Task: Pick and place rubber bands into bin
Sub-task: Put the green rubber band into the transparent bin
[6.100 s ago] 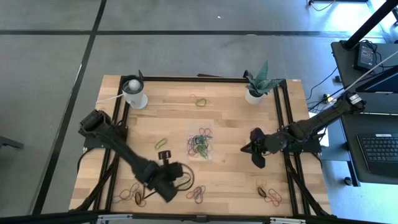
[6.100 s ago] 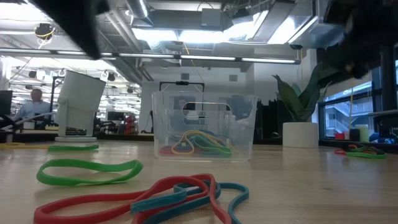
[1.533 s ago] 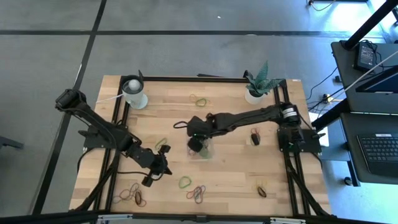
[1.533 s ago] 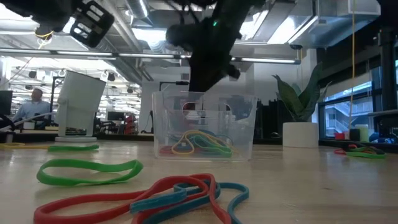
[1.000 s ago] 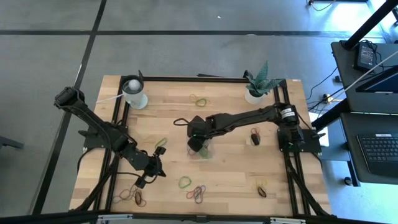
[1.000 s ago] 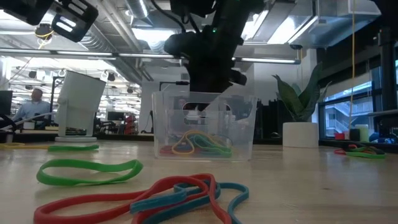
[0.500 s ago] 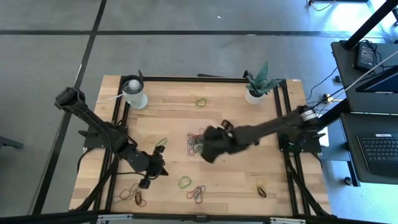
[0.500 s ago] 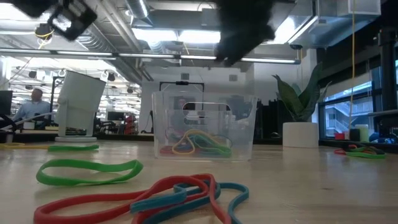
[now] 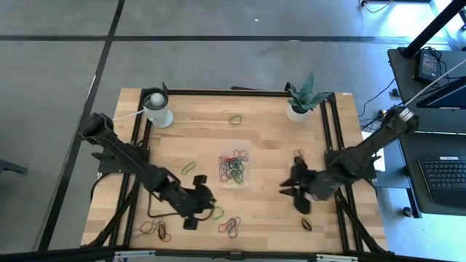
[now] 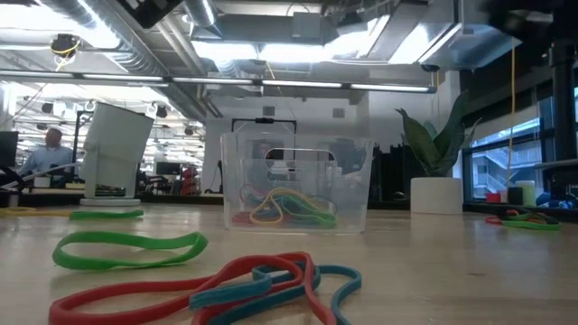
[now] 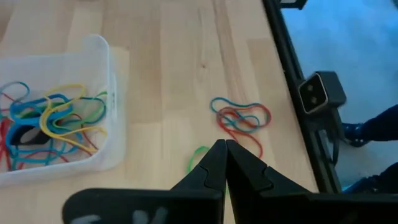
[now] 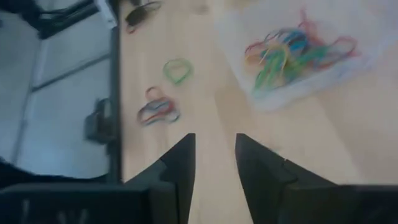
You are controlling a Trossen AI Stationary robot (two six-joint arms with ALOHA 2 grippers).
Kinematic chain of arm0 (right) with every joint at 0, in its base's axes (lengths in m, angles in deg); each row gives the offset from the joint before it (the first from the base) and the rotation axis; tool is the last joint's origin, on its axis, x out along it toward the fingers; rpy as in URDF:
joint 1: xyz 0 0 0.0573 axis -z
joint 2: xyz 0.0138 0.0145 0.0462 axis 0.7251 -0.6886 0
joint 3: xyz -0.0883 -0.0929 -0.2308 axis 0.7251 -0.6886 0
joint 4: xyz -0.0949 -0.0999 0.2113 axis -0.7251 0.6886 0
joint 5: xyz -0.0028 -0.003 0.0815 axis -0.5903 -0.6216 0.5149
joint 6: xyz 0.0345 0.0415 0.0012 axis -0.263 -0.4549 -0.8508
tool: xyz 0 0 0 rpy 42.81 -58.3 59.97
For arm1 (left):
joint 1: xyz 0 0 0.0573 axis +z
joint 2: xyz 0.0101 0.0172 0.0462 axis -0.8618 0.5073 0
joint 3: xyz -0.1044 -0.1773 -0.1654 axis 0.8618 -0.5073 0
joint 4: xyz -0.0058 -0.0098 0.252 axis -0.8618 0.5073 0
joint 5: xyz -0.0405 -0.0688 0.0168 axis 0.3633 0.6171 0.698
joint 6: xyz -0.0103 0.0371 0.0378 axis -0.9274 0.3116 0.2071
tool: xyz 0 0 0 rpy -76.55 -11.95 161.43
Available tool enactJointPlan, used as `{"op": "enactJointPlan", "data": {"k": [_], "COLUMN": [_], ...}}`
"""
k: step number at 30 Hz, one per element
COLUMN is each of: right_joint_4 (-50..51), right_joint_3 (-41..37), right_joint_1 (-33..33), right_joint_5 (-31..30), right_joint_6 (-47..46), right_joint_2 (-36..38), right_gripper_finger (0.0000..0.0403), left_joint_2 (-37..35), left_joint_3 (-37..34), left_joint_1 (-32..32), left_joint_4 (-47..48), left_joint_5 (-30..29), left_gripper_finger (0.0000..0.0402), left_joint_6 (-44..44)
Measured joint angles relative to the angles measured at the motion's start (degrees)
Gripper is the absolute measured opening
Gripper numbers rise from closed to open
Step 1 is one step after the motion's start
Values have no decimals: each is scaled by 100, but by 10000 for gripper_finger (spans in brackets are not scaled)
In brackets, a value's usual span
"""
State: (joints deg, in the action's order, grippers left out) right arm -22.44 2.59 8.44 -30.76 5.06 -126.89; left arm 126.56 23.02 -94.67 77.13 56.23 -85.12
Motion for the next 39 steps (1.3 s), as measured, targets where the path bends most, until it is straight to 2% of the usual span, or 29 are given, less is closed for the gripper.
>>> {"op": "enactJointPlan", "data": {"k": [5, 8, 11, 17, 22, 31, 36, 39], "right_joint_4": [-47, -80, -71, -71, -72, -58, -64, -62], "right_joint_3": [-748, -1001, -1182, -1232, -1232, -1232, -1232, -1232], "right_joint_1": [-443, -566, -631, -680, -680, -680, -680, -678], "right_joint_5": [87, 233, 270, 303, 301, 303, 302, 301], "right_joint_6": [-283, -575, -451, -74, 170, 248, 319, 331], "right_joint_2": [604, 764, 798, 786, 787, 785, 785, 785], "right_gripper_finger": [111, 111, 111, 111, 111, 111, 111, 111], "left_joint_2": [813, 1264, 1641, 2172, 2462, 2817, 2831, 2827], "left_joint_3": [903, 1336, 1555, 1576, 1576, 1545, 1476, 1460], "left_joint_1": [43, 45, 53, 142, 179, 194, 194, 194], "left_joint_4": [645, 1104, 1399, 1422, 1449, 1717, 1641, 1585], "left_joint_5": [28, 51, 141, 1050, 1154, 1058, 1045, 1053], "left_gripper_finger": [3, 3, 4, 22, 63, 123, 123, 106], "left_joint_6": [-550, -1003, -1670, -3269, -4341, -5032, -5285, -5277]}}
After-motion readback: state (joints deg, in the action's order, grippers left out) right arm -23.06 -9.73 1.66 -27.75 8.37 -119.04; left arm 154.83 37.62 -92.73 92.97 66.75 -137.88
